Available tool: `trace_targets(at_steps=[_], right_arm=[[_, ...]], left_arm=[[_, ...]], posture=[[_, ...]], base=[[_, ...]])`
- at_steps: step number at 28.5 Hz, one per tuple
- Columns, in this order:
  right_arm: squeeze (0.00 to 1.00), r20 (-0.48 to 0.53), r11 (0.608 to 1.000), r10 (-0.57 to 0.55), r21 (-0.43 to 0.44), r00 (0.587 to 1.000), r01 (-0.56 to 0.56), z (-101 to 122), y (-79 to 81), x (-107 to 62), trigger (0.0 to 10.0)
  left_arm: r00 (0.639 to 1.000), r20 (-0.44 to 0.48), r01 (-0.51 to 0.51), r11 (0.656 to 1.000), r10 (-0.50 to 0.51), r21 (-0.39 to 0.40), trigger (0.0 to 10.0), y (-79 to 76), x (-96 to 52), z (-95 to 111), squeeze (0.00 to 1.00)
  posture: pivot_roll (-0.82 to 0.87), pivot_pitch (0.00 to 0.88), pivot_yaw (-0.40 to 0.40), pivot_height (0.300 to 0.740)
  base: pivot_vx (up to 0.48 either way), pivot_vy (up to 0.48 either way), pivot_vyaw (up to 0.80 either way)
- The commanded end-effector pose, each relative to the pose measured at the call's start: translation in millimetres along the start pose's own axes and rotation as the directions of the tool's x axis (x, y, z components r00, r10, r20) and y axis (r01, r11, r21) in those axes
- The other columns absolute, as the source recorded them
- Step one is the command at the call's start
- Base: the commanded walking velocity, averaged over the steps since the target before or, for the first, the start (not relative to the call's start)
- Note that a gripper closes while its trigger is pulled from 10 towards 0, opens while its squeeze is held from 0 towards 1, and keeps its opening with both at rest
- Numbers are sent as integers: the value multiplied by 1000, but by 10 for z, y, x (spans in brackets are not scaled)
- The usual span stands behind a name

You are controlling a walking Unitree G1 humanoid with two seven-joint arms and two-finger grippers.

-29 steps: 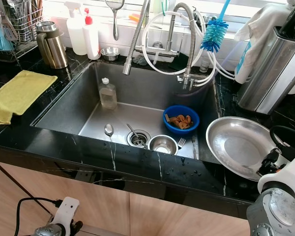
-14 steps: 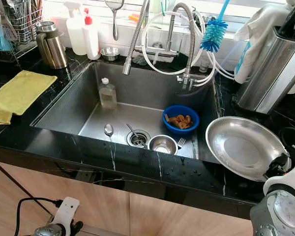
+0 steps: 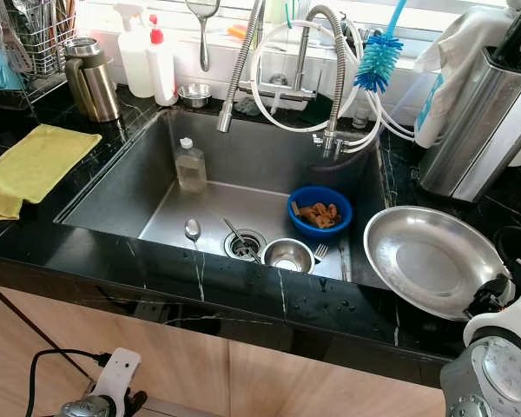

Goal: Kitchen organization

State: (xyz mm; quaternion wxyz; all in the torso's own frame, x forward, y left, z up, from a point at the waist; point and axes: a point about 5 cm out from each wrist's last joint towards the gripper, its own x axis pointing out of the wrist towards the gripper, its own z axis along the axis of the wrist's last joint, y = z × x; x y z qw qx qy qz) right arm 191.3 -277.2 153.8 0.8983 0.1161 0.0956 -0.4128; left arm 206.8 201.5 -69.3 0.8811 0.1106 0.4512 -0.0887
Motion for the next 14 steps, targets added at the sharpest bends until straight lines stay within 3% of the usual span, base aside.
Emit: trace_targets(at_steps=[1, 14], right_arm=[[0, -41, 1000, 2, 15, 999, -1, -45, 11, 17, 10000], [0, -94, 998, 38, 59, 995, -33, -112, 93, 24, 10000]], left_arm=[[1000, -8, 3, 1000, -3, 12, 10000, -8, -3, -26, 0], [1000, -10, 3, 1000, -3, 11, 10000, -6, -4, -30, 0]], posture=[[5, 30, -88, 740], [10, 40, -93, 740]], base=[[0, 0, 0], [0, 0, 0]])
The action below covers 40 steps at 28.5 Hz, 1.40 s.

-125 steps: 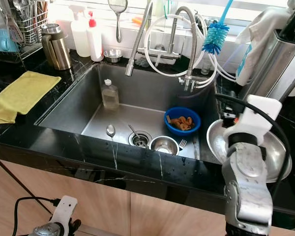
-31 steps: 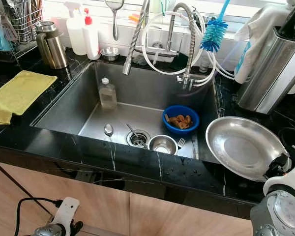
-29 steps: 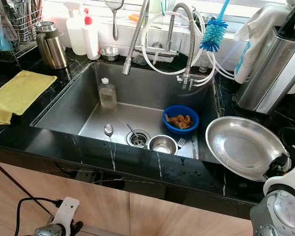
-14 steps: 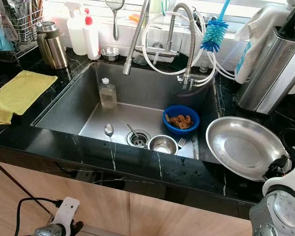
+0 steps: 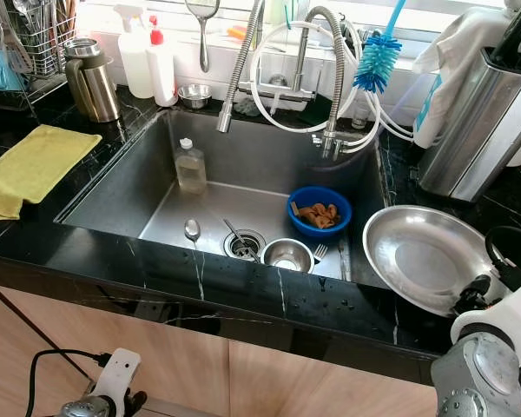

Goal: Kitchen organization

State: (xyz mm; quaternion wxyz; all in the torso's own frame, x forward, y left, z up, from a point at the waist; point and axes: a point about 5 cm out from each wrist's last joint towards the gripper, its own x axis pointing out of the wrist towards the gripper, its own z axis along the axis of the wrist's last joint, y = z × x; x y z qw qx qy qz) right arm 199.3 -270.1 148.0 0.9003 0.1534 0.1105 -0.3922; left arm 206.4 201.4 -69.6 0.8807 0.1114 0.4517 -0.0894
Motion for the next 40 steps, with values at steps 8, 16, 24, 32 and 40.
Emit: trace_targets(at_steps=[8, 16, 24, 32, 40], right_arm=[[0, -58, 993, 22, 116, 998, -15, -55, 84, 30, 8196], [0, -49, 991, 37, 127, 998, -30, -24, 130, 34, 0], [0, -53, 989, 42, 145, 998, -34, -10, 149, 43, 0], [0, -49, 987, 57, 150, 997, -49, 4, 205, 41, 0], [0, -36, 981, 105, 168, 994, -97, 22, 290, 11, 0]], left_arm=[[1000, -5, 14, 997, -13, 71, 10000, -7, 0, 1, 0], [1000, -4, 12, 998, -12, 60, 10000, -8, 0, -1, 0], [1000, -7, 15, 998, -15, 61, 10000, -9, -1, -7, 0], [1000, -9, 19, 998, -18, 57, 10000, -14, -1, -10, 0], [1000, -6, 19, 998, -18, 57, 10000, -16, 0, -6, 0]], posture=[[16, 44, -95, 740], [17, 42, -95, 740], [19, 41, -96, 740], [21, 37, -97, 740], [19, 35, -97, 740]], base=[[0, 0, 0], [0, 0, 0], [0, 0, 0], [0, 0, 0], [0, 0, 0]])
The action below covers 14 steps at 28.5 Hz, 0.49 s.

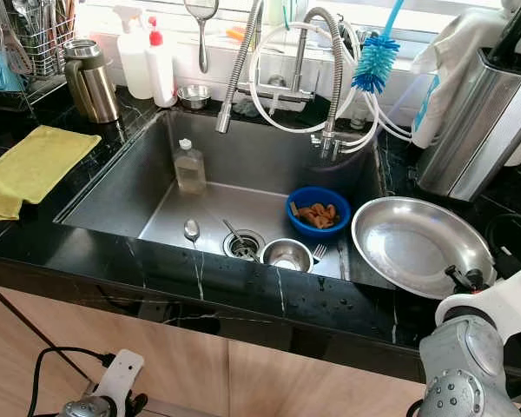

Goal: Kitchen organization

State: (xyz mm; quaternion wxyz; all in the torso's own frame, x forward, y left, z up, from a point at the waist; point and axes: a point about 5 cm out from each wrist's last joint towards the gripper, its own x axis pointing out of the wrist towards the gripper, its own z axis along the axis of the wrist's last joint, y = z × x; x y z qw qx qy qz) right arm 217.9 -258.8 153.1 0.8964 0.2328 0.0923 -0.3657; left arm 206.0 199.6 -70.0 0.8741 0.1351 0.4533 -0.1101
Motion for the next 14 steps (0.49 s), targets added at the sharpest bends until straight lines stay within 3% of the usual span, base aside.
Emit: trace_targets(at_steps=[1, 4, 5, 14], right_arm=[[0, -8, 999, 33, 14, 999, -33, -11, 71, -15, 0], [0, -8, 999, 47, 16, 999, -46, -13, 94, -20, 0], [0, -1, 994, 109, 28, 994, -109, -12, 195, -35, 0], [0, 21, 957, 288, 42, 957, -289, 18, 485, -78, 0]], left_arm=[[1000, 3, 2, 1000, -2, -4, 10000, 2, -2, -5, 0], [1000, 3, 2, 1000, -2, -4, 10000, 2, -2, -5, 0], [1000, 3, 2, 1000, -2, -4, 10000, 1, -1, -3, 0], [1000, 6, 0, 1000, 0, -3, 10000, -4, -1, -4, 0]], posture=[[19, 35, -97, 740], [19, 35, -97, 740], [23, 34, -98, 740], [27, 24, -98, 740]], base=[[0, 0, 0], [0, 0, 0], [0, 0, 0], [0, 0, 0]])
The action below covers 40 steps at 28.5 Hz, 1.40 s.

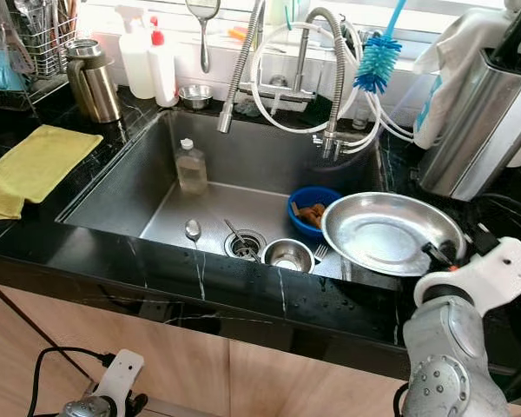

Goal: Kitchen organization

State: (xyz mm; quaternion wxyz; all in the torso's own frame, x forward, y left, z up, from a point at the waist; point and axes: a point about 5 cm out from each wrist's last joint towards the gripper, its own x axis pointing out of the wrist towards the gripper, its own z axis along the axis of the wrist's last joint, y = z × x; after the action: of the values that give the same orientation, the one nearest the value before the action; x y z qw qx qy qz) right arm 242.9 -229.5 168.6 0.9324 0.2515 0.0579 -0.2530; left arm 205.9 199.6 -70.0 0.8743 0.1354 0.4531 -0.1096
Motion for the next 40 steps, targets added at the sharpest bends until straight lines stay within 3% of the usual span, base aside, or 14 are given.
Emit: trace_targets(at_steps=[1, 11, 12, 15, 20, 23, 24, 26, 29, 30, 31, 32, 40], right_arm=[[0, 16, 998, 62, 21, 998, -62, 20, 117, 7, 0], [0, -1, 992, 129, -18, 992, -129, 4, 247, 130, 0], [0, -20, 987, 148, -58, 989, -149, -13, 278, 189, 10000], [0, -24, 980, 164, -113, 986, -166, -8, 311, 295, 10000], [0, -38, 941, 242, -233, 969, -244, 60, 490, 639, 10000], [0, -41, 938, 251, -238, 967, -254, 59, 502, 665, 10000], [0, -73, 905, 291, -303, 954, -299, 42, 611, 804, 10000], [0, -106, 867, 350, -341, 931, -364, 15, 724, 917, 10000], [0, -189, 799, 434, -371, 881, -473, -99, 855, 959, 10000], [0, -232, 759, 467, -389, 853, -522, -167, 912, 966, 10000], [0, -232, 759, 467, -389, 853, -522, -167, 912, 966, 10000], [0, -277, 703, 491, -433, 826, -563, -235, 955, 995, 10000], [0, -365, 613, 498, -493, 787, -617, -334, 988, 1078, 10000]], left_arm=[[1000, 6, 0, 1000, 0, -4, 10000, -5, -1, -5, 0], [1000, 6, 1, 1000, -1, -1, 10000, -11, -2, -13, 0], [1000, 6, 2, 1000, -2, 0, 10000, -13, -1, -13, 0], [1000, 7, 2, 1000, -2, -2, 10000, -18, 0, -11, 0], [1000, 11, -1, 1000, 1, -9, 10000, -25, 4, 4, 0], [1000, 11, -1, 1000, 1, -9, 10000, -25, 4, 5, 0], [1000, 14, -4, 1000, 4, -21, 10000, -32, 6, 8, 0], [1000, 17, -6, 1000, 6, -28, 10000, -40, 8, 11, 0], [1000, 18, -9, 999, 9, -35, 10000, -46, 9, 12, 0], [1000, 18, -10, 999, 11, -37, 10000, -47, 10, 13, 0], [1000, 18, -10, 999, 11, -37, 10000, -47, 10, 13, 0], [1000, 18, -11, 999, 12, -40, 10000, -48, 10, 14, 0], [1000, 21, -15, 999, 16, -47, 10000, -45, 11, 23, 0]], posture=[[28, 19, -99, 740], [30, 1, -96, 740], [34, 0, -95, 740], [38, 0, -96, 740], [39, 0, -98, 740], [39, 0, -98, 740], [45, 4, -108, 740], [50, 5, -114, 740], [52, 10, -120, 740], [52, 12, -120, 740], [52, 12, -120, 740], [54, 13, -120, 740], [56, 13, -122, 740]], base=[[0, 0, 0], [0, 0, 0], [0, 0, 0], [0, 0, 0], [0, 0, 0], [0, 0, 0], [0, 0, 0], [0, 0, 0], [0, 0, 0], [0, 0, 0], [0, 0, 0], [0, 0, 0], [0, 0, 0]])
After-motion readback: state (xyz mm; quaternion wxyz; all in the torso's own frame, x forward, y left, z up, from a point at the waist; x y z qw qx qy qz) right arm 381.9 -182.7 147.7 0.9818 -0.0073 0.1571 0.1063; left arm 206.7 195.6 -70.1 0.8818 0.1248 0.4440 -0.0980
